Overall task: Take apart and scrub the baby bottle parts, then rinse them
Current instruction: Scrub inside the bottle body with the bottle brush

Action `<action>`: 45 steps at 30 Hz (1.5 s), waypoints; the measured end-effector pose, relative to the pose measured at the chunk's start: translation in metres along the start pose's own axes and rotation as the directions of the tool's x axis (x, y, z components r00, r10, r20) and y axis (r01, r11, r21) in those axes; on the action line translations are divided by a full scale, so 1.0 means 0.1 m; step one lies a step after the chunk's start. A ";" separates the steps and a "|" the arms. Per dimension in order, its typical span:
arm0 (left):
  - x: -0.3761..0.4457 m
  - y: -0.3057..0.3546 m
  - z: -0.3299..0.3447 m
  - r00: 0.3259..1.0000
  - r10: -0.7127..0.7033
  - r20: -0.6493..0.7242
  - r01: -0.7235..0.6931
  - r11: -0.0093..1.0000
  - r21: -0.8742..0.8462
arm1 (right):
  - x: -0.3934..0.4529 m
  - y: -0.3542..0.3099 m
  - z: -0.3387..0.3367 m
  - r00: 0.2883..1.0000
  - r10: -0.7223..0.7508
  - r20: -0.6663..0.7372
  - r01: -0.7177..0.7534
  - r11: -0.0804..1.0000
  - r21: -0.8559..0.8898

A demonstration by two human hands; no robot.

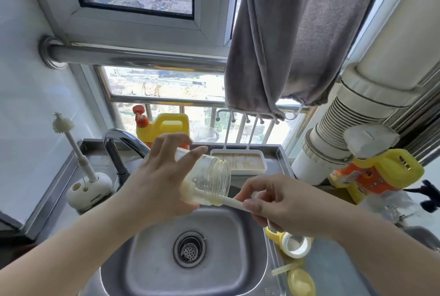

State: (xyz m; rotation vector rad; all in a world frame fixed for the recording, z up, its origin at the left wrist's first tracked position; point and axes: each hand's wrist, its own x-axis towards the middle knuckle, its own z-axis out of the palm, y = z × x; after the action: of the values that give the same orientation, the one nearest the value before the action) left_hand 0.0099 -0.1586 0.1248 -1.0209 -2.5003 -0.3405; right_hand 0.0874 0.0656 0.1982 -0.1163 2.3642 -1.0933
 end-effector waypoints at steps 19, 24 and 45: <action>-0.09 -0.07 0.05 1.000 0.005 -0.006 -0.007 0.960 -0.280 | 0.08 -0.17 -0.06 0.976 -0.191 -0.107 0.050 0.670 -0.741; -0.10 -0.11 0.01 0.996 -0.081 0.042 0.091 0.931 -0.354 | 0.06 -0.02 -0.10 0.822 -0.557 -0.122 0.109 0.363 -0.925; -0.22 0.00 0.10 0.995 0.042 -0.094 -0.061 0.977 -0.206 | 0.03 0.00 0.05 0.998 0.008 -0.061 0.004 0.982 0.189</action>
State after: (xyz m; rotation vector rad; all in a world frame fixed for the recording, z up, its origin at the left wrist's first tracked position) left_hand 0.0207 -0.1683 0.1061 -1.1223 -2.3907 -0.6298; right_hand 0.0872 0.0619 0.1942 -0.0125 2.2983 -1.3317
